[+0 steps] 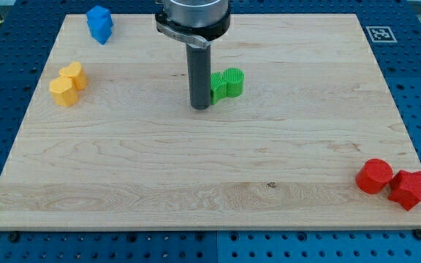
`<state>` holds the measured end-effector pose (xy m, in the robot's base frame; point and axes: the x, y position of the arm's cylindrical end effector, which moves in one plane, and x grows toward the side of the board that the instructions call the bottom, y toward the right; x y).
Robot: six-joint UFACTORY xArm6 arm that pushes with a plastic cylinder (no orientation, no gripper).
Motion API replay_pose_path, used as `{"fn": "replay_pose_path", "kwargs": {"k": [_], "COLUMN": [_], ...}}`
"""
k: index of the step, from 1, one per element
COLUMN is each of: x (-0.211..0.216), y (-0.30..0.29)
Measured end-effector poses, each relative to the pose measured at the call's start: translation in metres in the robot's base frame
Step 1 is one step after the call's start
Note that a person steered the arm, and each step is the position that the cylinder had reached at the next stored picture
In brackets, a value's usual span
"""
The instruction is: Move your arm towards the blue blocks
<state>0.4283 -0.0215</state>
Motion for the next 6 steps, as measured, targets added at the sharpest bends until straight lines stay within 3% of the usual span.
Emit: {"fn": "replay_pose_path", "kwargs": {"k": [2, 3, 6], "x": [0.006, 0.005, -0.084], "y": [0.000, -0.030, -0.070]}}
